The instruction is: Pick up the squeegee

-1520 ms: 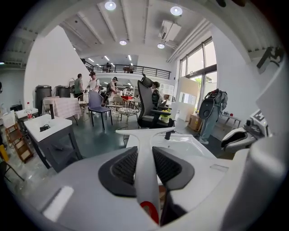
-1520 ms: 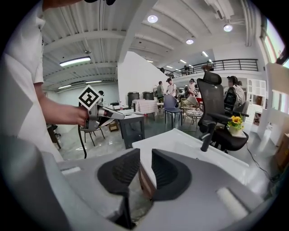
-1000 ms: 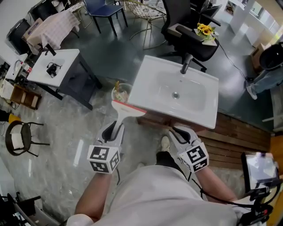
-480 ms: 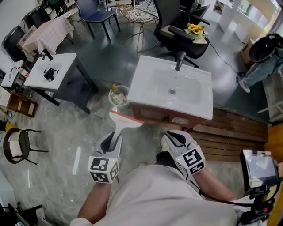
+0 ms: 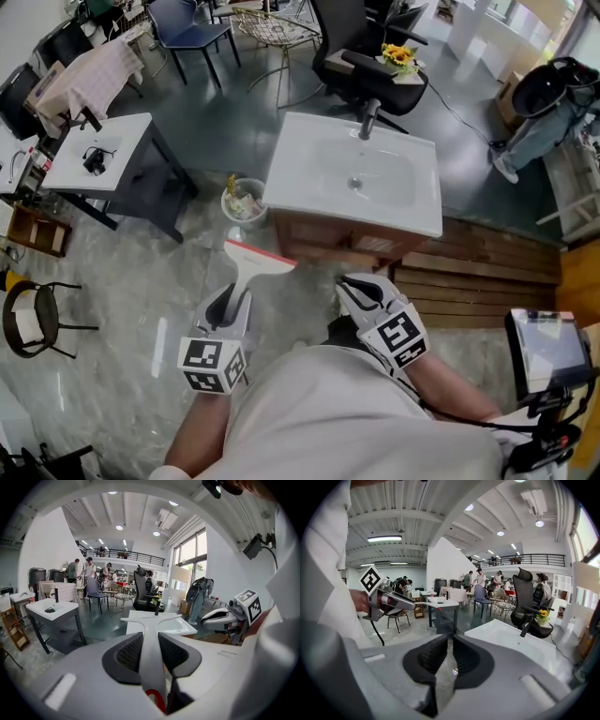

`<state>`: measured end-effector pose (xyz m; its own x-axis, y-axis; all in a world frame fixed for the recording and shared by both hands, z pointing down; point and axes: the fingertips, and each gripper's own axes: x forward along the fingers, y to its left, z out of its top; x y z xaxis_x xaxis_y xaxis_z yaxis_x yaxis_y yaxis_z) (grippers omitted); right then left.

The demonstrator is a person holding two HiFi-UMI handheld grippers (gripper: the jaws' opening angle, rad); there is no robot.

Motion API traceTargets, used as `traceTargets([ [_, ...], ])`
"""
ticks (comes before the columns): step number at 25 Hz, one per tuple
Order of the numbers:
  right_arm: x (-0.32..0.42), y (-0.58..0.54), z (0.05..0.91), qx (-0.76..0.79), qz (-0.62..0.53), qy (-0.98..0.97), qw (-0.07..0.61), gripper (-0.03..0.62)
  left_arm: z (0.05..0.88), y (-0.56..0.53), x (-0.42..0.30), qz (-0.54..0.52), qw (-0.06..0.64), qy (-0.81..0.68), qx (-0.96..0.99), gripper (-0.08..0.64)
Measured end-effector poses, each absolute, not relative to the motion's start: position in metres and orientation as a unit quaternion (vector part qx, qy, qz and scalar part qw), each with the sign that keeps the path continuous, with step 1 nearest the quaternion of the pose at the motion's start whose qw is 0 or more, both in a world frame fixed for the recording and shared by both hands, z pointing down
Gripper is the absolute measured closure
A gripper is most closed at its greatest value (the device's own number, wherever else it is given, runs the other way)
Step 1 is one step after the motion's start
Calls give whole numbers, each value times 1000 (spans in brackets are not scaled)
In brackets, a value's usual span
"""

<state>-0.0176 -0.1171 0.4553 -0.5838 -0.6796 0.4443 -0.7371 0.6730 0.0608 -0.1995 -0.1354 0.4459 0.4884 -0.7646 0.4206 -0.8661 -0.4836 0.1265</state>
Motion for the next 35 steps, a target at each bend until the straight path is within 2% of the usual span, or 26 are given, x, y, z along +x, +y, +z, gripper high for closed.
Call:
traceTargets([
  [17,-27,-92,453,404,58,-887,216,569,451,-114,-206,163,158,-477,849,451],
  [35,0,-85,458,416,60,-879,224,572,463,-115,-176,170,168,-461,855,451],
])
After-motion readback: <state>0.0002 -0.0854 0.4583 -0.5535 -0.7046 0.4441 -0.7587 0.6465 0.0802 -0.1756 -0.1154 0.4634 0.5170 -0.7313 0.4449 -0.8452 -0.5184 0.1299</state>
